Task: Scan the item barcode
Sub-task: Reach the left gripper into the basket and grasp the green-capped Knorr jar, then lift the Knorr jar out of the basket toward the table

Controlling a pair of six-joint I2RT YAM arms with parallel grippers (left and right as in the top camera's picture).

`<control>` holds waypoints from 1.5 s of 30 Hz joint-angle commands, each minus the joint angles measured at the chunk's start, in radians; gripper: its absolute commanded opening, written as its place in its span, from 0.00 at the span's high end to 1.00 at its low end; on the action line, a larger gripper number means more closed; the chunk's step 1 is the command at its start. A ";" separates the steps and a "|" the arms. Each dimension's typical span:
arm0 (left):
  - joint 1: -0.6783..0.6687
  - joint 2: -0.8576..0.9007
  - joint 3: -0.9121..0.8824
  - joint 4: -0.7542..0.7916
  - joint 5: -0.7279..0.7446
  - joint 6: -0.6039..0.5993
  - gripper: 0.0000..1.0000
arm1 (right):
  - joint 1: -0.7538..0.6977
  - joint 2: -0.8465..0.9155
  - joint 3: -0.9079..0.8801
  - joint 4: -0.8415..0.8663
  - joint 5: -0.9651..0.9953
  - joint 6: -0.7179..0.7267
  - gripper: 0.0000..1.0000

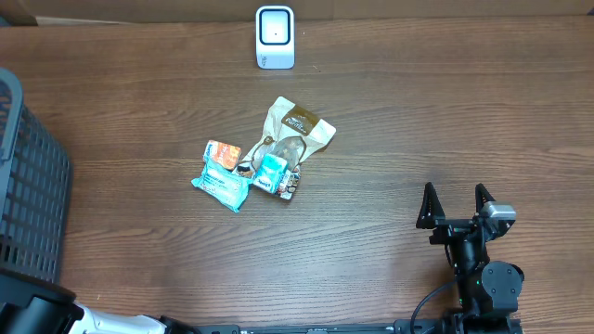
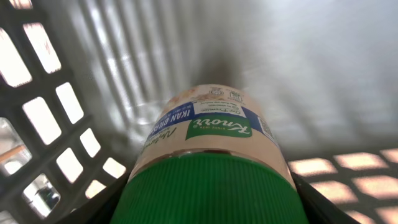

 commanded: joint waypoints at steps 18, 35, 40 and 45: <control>-0.093 -0.102 0.769 -0.159 0.615 -0.082 0.50 | -0.007 -0.006 -0.010 0.006 0.010 -0.004 0.00; -1.003 -0.196 0.922 -0.233 0.216 0.185 0.45 | -0.007 -0.006 -0.010 0.006 0.010 -0.004 0.00; -1.201 -0.075 0.916 -0.312 0.121 0.356 0.43 | -0.007 -0.006 -0.010 0.006 0.010 -0.004 0.00; -1.283 0.067 0.916 -0.386 0.195 0.501 0.43 | -0.007 -0.006 -0.010 0.006 0.010 -0.004 0.00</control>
